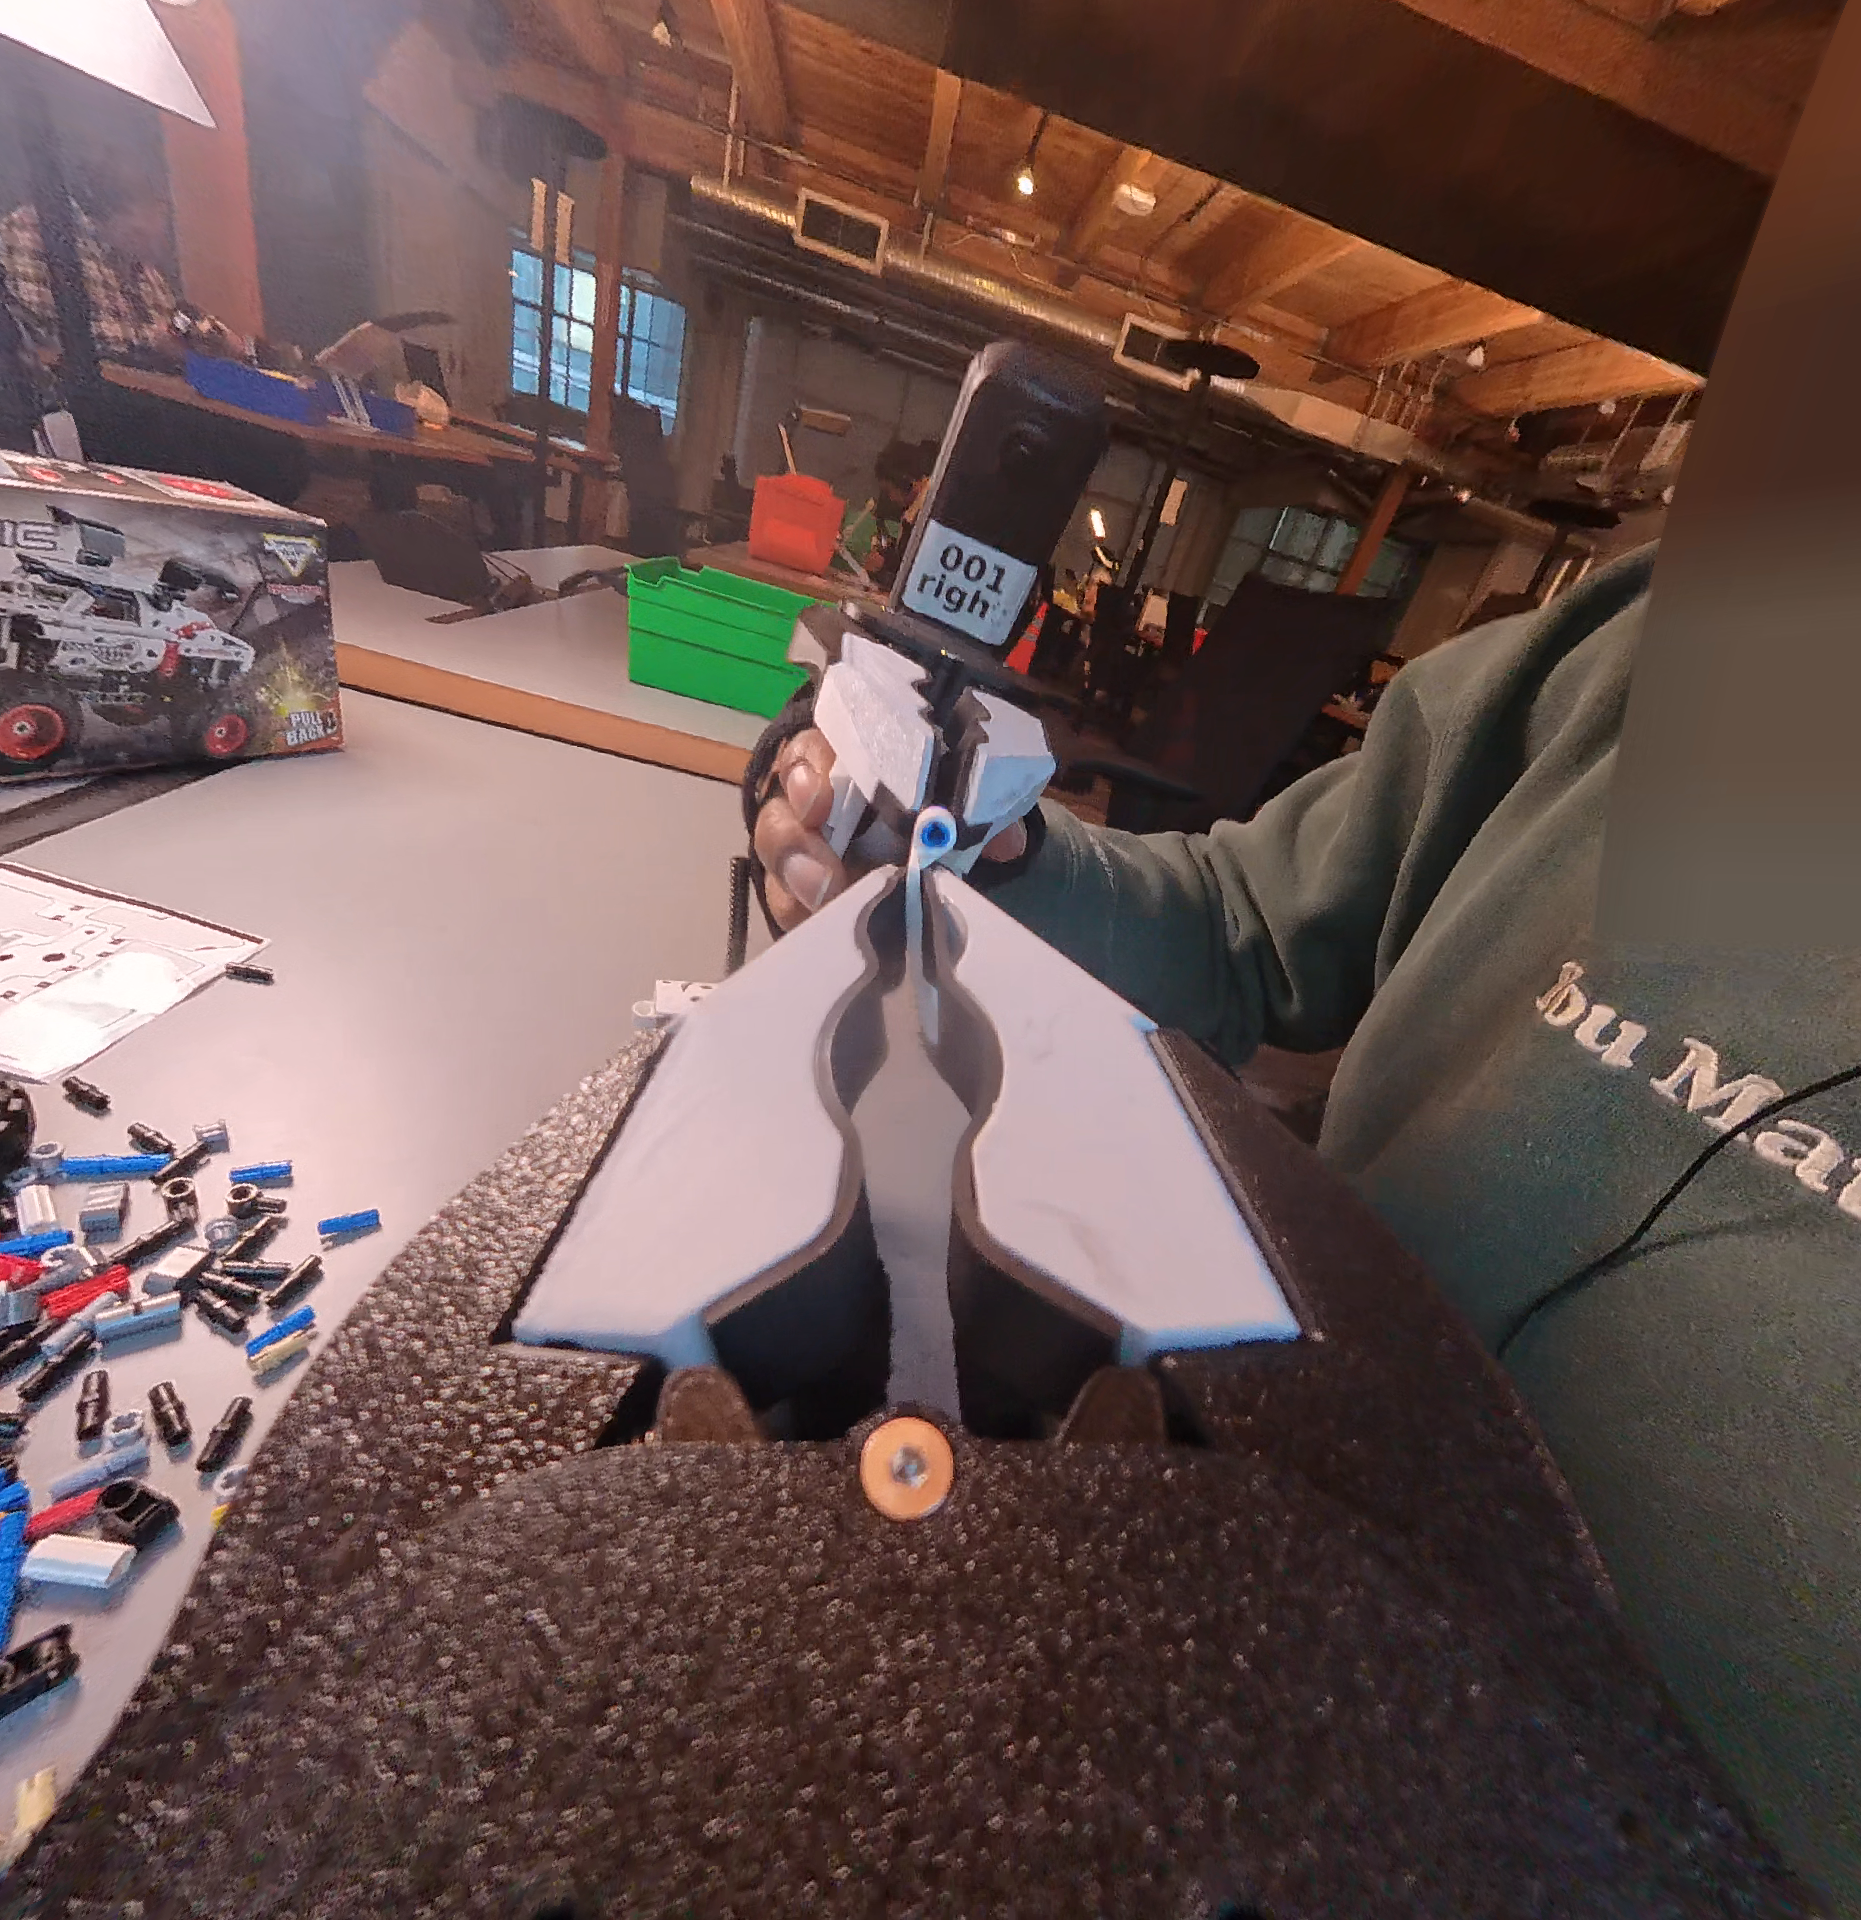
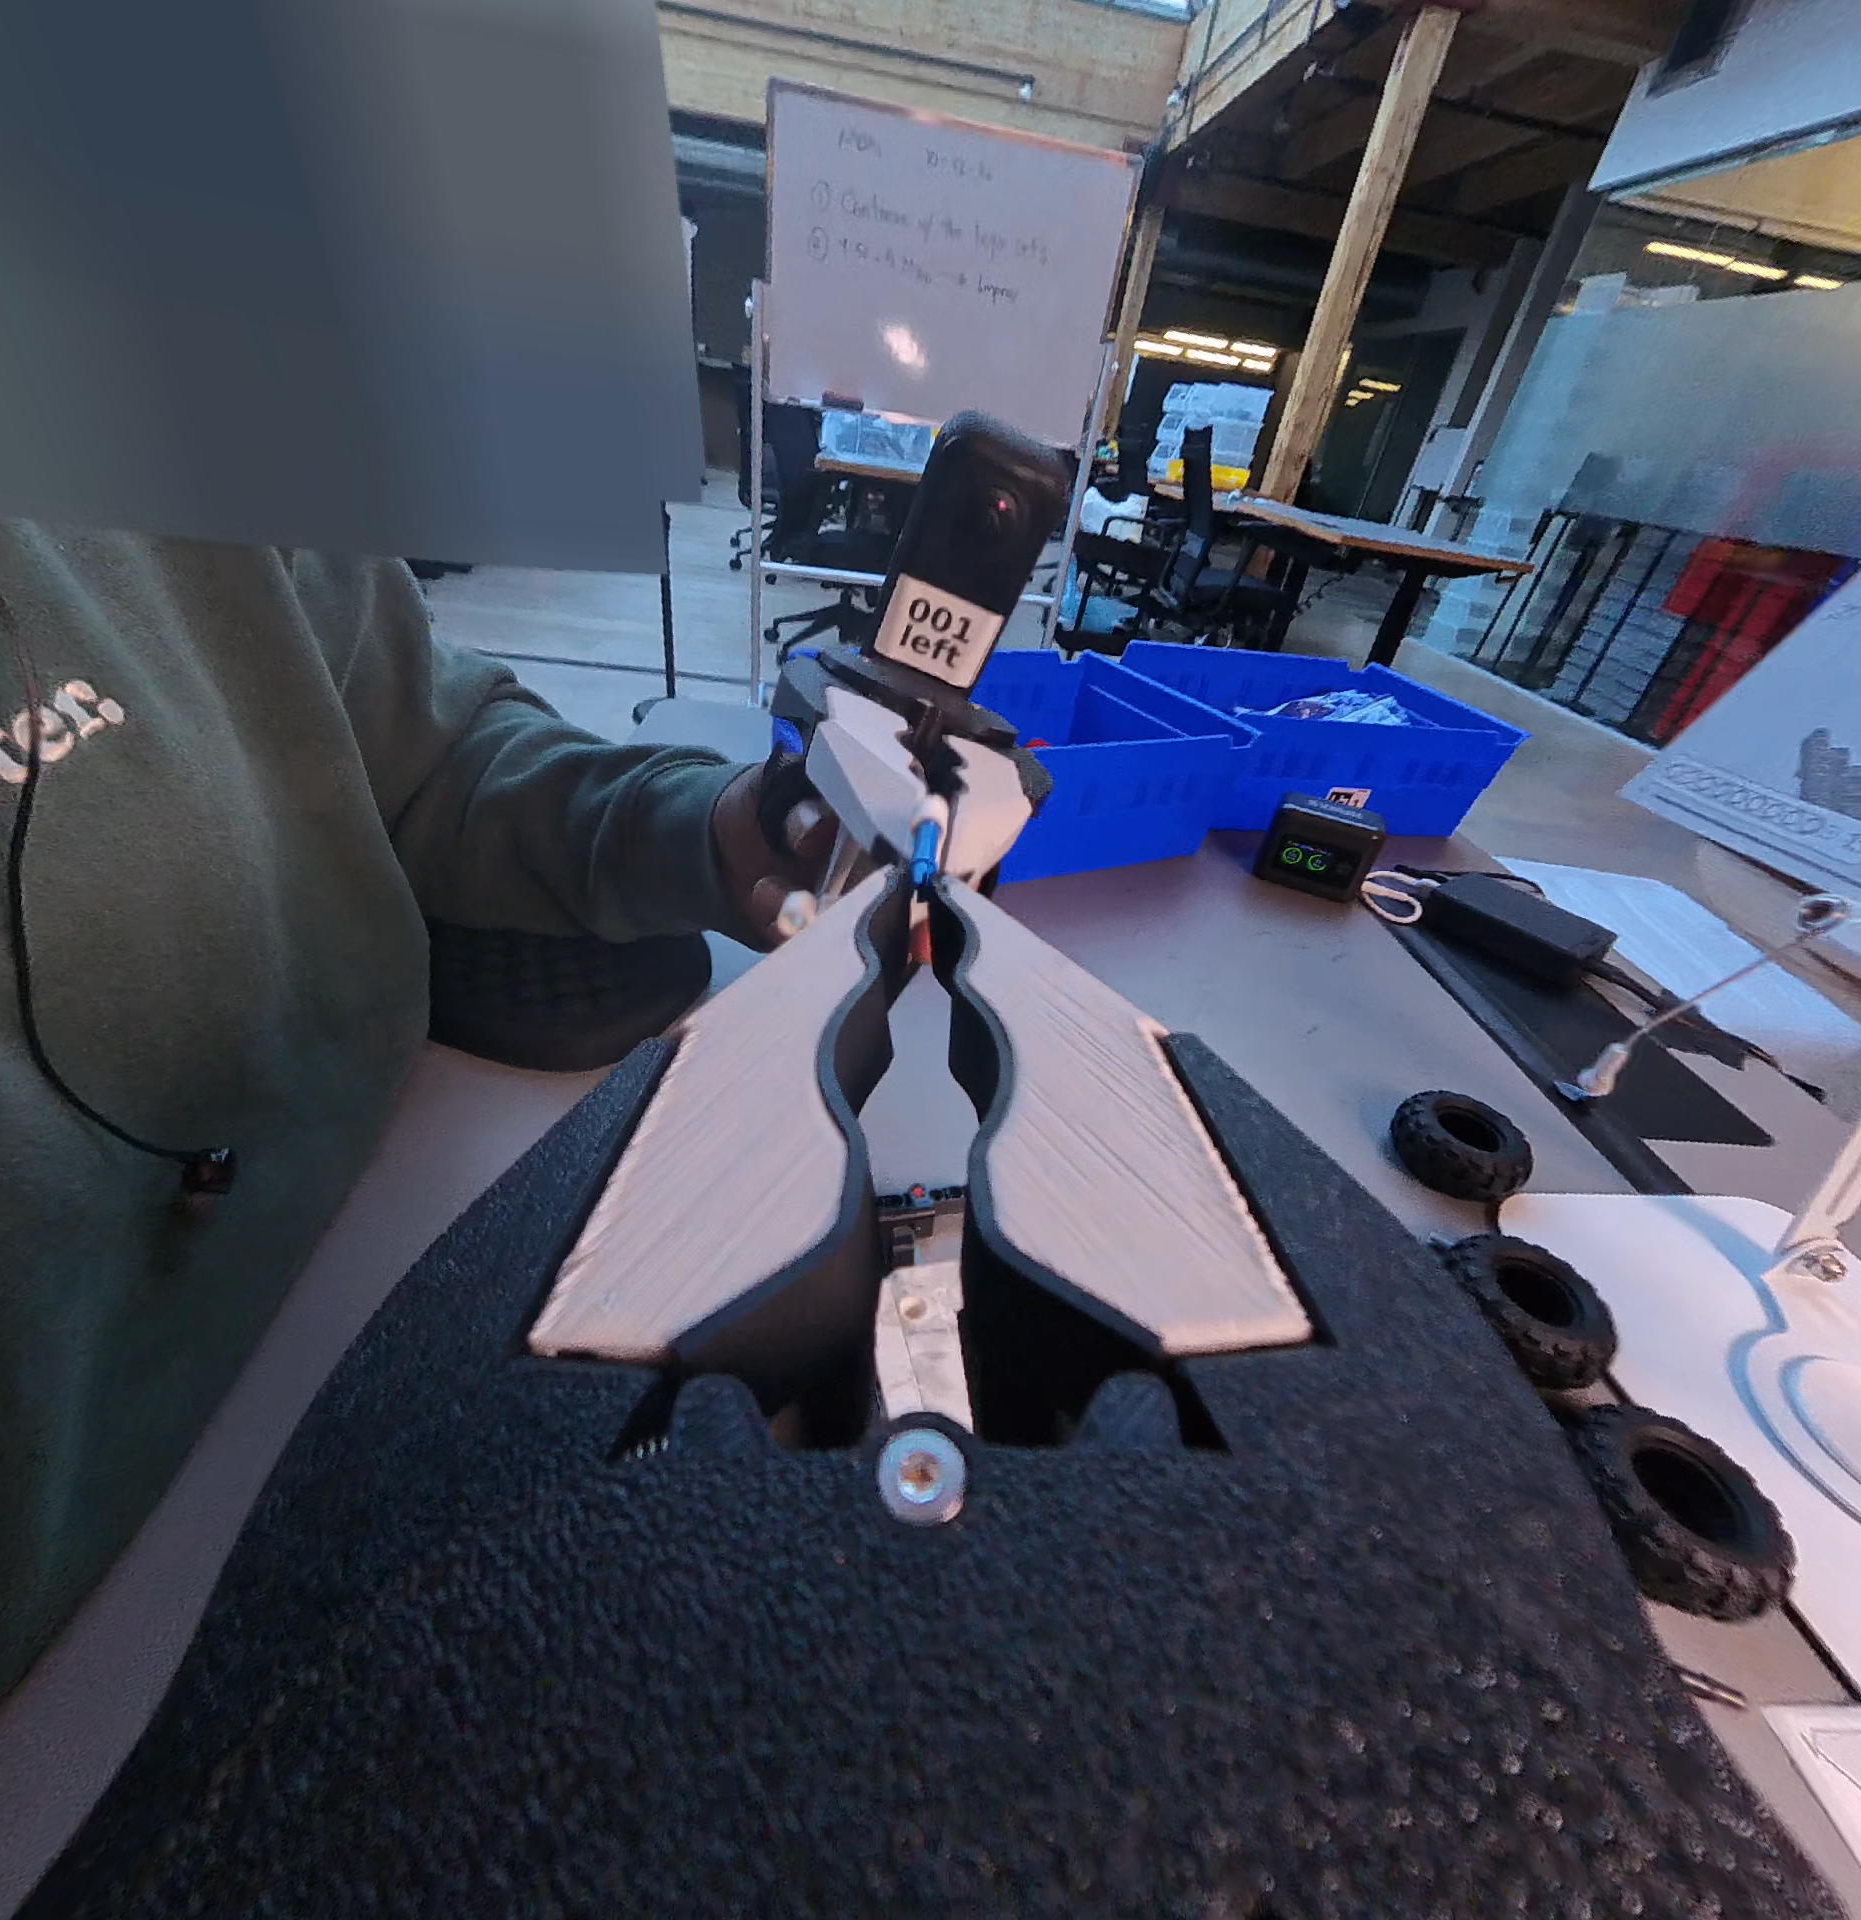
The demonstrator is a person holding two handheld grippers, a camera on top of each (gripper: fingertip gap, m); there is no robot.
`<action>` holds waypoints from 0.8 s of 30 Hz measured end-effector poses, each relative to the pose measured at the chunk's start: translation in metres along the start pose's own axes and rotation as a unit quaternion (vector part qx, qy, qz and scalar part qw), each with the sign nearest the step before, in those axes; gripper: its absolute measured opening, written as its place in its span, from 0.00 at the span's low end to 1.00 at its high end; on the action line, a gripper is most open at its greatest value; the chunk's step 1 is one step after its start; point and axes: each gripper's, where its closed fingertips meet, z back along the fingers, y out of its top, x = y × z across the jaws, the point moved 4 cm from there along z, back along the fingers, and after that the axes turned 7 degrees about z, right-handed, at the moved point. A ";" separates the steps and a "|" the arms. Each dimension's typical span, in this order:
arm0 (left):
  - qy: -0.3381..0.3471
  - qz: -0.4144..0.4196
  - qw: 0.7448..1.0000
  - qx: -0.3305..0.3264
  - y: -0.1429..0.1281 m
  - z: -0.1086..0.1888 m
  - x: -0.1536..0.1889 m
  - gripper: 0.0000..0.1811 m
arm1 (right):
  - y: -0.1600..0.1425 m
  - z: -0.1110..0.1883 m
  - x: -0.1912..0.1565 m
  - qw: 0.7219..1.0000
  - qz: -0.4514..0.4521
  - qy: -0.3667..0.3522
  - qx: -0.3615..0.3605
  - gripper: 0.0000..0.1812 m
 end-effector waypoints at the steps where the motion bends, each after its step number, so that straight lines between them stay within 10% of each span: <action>1: 0.004 0.011 0.999 0.043 0.013 0.012 -0.003 0.01 | 0.004 0.010 0.006 1.000 -0.006 -0.012 0.012 0.01; 6: 0.062 -0.014 0.992 0.106 0.046 0.063 -0.016 0.01 | 0.007 0.046 0.036 0.996 0.012 -0.088 -0.026 0.01; 10: 0.125 -0.036 0.989 0.071 0.035 0.061 -0.034 0.01 | -0.036 0.049 0.082 0.977 0.041 -0.078 -0.193 0.02; 18: 0.176 -0.034 0.983 0.038 0.012 0.048 -0.051 0.01 | -0.162 -0.011 0.120 0.942 0.028 0.024 -0.333 0.02; 24: 0.152 0.016 0.986 0.062 0.010 0.047 -0.053 0.01 | -0.170 -0.022 0.126 0.940 0.035 -0.008 -0.339 0.16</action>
